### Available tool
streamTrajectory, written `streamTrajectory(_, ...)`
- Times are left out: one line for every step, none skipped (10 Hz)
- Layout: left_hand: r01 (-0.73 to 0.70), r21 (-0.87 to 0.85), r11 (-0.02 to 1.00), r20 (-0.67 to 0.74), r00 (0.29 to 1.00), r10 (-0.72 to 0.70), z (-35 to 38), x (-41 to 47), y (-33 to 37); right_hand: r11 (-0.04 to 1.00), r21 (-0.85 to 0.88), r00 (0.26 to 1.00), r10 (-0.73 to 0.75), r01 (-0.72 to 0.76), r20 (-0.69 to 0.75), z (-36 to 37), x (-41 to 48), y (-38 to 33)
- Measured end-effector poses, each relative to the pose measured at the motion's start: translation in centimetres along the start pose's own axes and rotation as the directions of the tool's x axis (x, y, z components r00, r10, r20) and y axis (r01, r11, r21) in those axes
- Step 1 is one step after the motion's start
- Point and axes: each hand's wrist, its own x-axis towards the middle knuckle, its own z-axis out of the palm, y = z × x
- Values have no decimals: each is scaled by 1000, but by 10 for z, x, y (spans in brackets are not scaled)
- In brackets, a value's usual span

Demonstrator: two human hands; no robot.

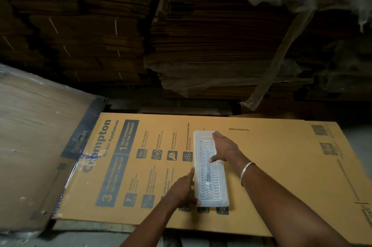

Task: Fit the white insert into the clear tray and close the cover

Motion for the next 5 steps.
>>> streamTrajectory(-16, 46, 999, 1, 1000, 16, -1, 0, 1, 1000, 8, 1000, -9, 9, 3, 0, -1, 3)
streamTrajectory(-38, 96, 995, -4, 999, 39, -7, 5, 2, 1000, 16, 1000, -26, 26, -7, 2, -2, 7)
streamTrajectory(-23, 81, 996, -71, 997, 28, -15, 11, 6, 999, 9, 998, -42, 43, -35, 4, -6, 10)
streamTrajectory(-20, 64, 998, -149, 988, 29, -18, 17, 8, 998, 30, 995, -46, 49, -93, 8, -10, 14)
streamTrajectory(-32, 119, 992, -332, 941, 70, -19, 21, 11, 997, -7, 957, -77, 78, -281, 9, -16, 18)
